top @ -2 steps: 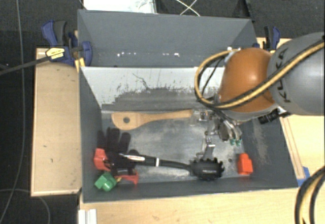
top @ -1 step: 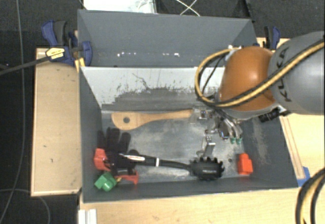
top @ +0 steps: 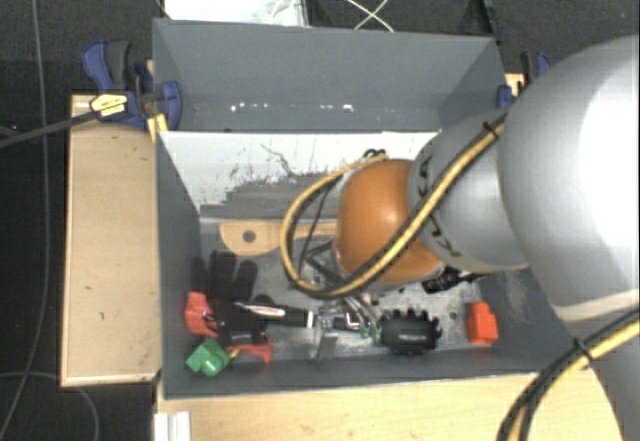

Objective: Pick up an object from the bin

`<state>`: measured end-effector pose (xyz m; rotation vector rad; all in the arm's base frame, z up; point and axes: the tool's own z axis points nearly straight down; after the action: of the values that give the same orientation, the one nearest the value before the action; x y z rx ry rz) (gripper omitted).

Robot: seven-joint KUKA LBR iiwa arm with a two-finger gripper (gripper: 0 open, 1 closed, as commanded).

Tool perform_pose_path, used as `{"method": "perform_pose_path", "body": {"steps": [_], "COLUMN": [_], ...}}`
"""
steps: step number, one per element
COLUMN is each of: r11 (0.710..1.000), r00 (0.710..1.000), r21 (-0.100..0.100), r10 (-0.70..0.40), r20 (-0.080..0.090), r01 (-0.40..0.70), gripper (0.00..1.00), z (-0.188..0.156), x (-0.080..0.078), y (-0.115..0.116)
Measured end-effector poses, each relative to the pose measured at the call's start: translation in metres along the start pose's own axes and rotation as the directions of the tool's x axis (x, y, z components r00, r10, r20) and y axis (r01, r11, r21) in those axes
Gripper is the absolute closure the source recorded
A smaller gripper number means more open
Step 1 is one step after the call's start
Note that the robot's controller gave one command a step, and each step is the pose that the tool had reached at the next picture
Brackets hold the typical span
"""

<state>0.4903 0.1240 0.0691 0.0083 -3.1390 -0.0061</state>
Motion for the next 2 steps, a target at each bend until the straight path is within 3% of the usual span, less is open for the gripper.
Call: {"method": "perform_pose_path", "body": {"steps": [1,2], "r11": [0.997,0.998], "r00": [0.996,0.998], "r21": [0.006,0.002], "r10": [-0.083,-0.068], "r20": [0.018,0.006], "r01": [0.083,0.068], "gripper": [0.00,0.00], "z": [-0.058,-0.031], "x": [0.007,0.005], "y": [0.010,0.059]}}
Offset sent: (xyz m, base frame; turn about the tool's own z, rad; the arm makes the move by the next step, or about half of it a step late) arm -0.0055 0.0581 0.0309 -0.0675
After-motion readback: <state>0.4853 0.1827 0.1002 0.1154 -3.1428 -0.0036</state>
